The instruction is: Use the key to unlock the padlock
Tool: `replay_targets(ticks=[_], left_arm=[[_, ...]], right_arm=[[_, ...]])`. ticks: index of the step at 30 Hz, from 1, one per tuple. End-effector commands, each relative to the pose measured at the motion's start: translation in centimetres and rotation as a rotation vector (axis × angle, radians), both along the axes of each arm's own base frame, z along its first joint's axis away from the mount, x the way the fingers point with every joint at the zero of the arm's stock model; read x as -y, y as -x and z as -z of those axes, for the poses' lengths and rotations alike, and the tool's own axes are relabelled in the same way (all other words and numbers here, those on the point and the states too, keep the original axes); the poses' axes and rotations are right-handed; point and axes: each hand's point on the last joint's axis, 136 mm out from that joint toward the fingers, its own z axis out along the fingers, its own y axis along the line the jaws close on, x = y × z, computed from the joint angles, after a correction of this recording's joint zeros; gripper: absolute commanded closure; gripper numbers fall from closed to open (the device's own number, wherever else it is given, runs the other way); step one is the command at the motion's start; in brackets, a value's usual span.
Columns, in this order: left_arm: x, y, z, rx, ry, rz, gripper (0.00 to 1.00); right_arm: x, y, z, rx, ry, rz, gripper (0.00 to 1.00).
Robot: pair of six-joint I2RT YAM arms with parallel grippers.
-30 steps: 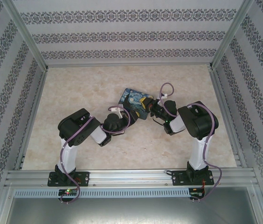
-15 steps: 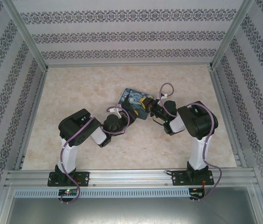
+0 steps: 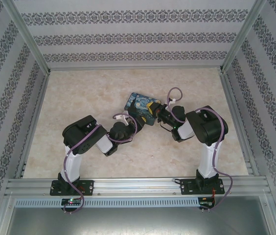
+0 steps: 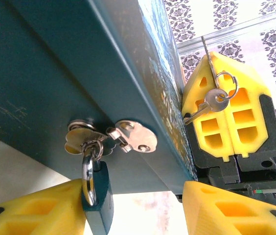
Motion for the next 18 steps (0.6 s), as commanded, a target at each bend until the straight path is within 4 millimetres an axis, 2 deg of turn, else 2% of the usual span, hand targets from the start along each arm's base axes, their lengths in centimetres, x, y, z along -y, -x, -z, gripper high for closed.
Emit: replay_targets(ticks=[1, 11, 18], left_arm=[[0.3, -0.2, -2.5, 0.067, 0.066, -0.017, 0.47], [0.0, -0.7, 0.4, -0.003, 0.043, -0.055, 0.56], [-0.3, -0.7, 1.1, -0.014, 0.026, -0.062, 0.62]], right_arm=[[0.1, 0.8, 3.9, -0.108, 0.045, -0.002, 1.00], [0.2, 1.1, 4.2, -0.113, 0.042, 0.003, 1.00], [0.3, 1.0, 4.3, -0.116, 0.041, 0.003, 1.00]])
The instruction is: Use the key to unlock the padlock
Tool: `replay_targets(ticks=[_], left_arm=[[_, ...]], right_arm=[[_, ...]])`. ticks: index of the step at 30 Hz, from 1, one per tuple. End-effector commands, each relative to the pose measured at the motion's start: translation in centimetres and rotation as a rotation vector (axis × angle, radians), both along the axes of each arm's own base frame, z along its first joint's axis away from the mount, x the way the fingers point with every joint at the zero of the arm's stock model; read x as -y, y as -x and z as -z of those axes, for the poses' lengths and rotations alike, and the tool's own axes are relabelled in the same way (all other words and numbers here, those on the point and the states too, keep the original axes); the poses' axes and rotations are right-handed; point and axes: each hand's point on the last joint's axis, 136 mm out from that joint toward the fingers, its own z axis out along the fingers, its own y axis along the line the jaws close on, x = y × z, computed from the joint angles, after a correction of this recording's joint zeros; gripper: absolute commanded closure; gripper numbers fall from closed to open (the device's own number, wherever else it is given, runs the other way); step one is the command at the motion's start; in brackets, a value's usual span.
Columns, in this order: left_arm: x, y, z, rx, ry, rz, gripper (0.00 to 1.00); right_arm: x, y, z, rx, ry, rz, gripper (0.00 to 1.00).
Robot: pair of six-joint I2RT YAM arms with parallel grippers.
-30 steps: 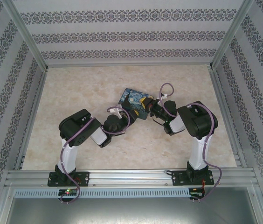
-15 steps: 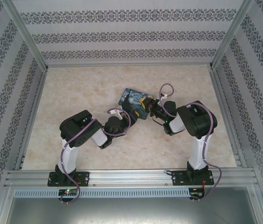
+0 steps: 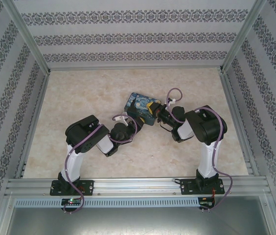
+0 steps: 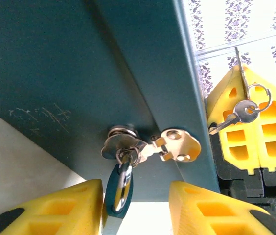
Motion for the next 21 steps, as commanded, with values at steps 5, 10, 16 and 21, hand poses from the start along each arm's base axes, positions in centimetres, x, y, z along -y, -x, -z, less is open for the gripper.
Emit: replay_targets(ticks=[5, 10, 16, 21], left_arm=[[0.2, -0.2, 0.0, 0.014, 0.012, -0.014, 0.67], [0.3, -0.3, 0.2, 0.010, 0.009, -0.011, 0.73], [0.3, -0.4, 0.0, 0.008, 0.013, -0.011, 0.83], [0.0, -0.4, -0.2, -0.009, 0.022, -0.011, 0.93]], right_arm=[[0.3, 1.1, 4.5, -0.129, 0.053, 0.002, 1.00], [0.3, 1.1, 4.4, -0.128, 0.052, 0.002, 1.00], [0.4, 1.0, 4.1, -0.120, 0.048, 0.000, 1.00], [1.0, 0.7, 2.3, -0.089, 0.029, 0.001, 1.00]])
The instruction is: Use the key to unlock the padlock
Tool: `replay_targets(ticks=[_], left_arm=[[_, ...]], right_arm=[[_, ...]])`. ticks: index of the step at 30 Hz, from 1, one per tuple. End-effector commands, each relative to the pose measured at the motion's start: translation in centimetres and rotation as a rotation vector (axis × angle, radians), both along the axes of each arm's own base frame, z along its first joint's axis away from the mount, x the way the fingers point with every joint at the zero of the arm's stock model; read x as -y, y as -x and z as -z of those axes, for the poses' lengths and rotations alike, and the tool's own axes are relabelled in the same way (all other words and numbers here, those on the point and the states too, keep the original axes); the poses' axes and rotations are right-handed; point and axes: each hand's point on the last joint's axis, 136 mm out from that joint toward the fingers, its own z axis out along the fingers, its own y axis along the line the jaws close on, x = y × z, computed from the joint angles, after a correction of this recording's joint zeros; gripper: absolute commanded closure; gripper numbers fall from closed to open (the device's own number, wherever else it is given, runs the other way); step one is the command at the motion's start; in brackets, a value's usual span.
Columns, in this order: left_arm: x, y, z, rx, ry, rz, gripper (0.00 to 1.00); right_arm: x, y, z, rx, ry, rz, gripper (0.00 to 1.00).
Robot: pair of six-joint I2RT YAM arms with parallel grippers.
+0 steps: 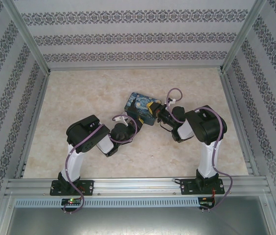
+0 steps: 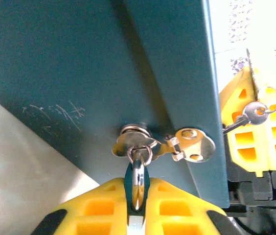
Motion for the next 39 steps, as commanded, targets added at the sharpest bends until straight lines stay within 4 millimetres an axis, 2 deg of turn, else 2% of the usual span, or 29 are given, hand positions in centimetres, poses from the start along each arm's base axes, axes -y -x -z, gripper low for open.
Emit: replay_targets(ticks=[1, 4, 8, 16, 21, 28, 34, 39], left_arm=[[-0.1, -0.2, -0.6, -0.006, 0.018, -0.003, 0.95], [-0.2, -0.1, -1.0, -0.020, 0.029, -0.001, 1.00], [-0.4, 0.0, -1.5, -0.044, 0.041, -0.004, 1.00], [-1.3, 0.3, -2.8, -0.073, 0.097, -0.034, 1.00], [-1.1, 0.8, -3.7, -0.083, 0.125, -0.003, 1.00], [-0.6, 1.1, -5.3, -0.086, 0.187, 0.037, 1.00], [-0.2, 1.3, -6.2, -0.088, 0.223, 0.058, 1.00], [0.1, 1.5, -6.9, -0.085, 0.257, 0.073, 1.00]], right_arm=[[0.9, 0.9, 2.0, -0.087, 0.029, -0.002, 1.00], [1.4, 1.4, 0.3, -0.056, 0.030, -0.003, 1.00], [1.6, 2.9, -1.4, -0.028, 0.041, -0.014, 1.00], [1.2, 7.3, -2.9, 0.003, 0.054, -0.049, 1.00], [1.0, 10.7, -1.7, -0.015, 0.098, -0.068, 1.00], [1.0, 13.1, -0.4, -0.046, 0.150, -0.068, 1.00], [1.0, 14.1, 1.0, -0.078, 0.179, -0.039, 1.00], [1.0, 13.8, 1.2, -0.092, 0.179, -0.017, 1.00]])
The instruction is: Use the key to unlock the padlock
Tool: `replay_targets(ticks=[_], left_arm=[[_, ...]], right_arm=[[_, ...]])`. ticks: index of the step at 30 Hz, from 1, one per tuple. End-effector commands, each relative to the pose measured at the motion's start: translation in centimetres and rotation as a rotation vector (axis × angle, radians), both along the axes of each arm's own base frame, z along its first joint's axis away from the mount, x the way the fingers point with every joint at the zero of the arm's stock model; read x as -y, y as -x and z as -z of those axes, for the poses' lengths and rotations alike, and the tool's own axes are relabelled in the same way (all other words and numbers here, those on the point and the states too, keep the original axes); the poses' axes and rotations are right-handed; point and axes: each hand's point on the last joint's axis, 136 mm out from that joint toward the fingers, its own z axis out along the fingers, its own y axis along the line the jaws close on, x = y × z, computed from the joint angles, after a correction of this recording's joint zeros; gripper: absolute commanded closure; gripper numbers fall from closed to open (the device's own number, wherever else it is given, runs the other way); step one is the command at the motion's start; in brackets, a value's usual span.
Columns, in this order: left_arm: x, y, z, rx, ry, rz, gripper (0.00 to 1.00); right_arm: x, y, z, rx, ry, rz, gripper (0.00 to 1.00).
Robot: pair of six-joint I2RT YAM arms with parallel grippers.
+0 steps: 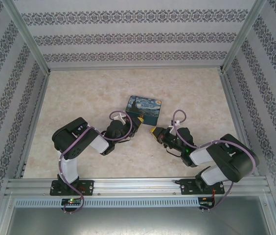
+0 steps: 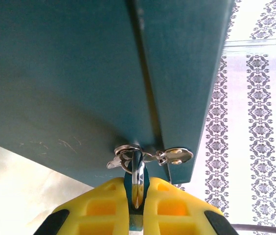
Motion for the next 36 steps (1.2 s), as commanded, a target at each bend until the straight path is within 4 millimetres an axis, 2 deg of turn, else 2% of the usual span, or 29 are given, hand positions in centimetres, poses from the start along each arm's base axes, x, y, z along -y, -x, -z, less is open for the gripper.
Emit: replay_targets(ticks=[1, 12, 36], left_arm=[[0.1, -0.1, -2.8, 0.047, 0.082, 0.015, 1.00], [0.5, 0.4, -3.7, 0.037, 0.146, 0.040, 1.00], [0.9, 0.7, -3.8, 0.024, 0.173, 0.053, 1.00]], right_arm=[[0.2, -0.6, -0.3, 0.024, 0.005, 0.040, 1.00], [-0.7, -1.8, -0.7, 0.020, -0.046, 0.053, 1.00], [-1.2, -3.2, -1.8, 0.042, -0.064, 0.077, 1.00]])
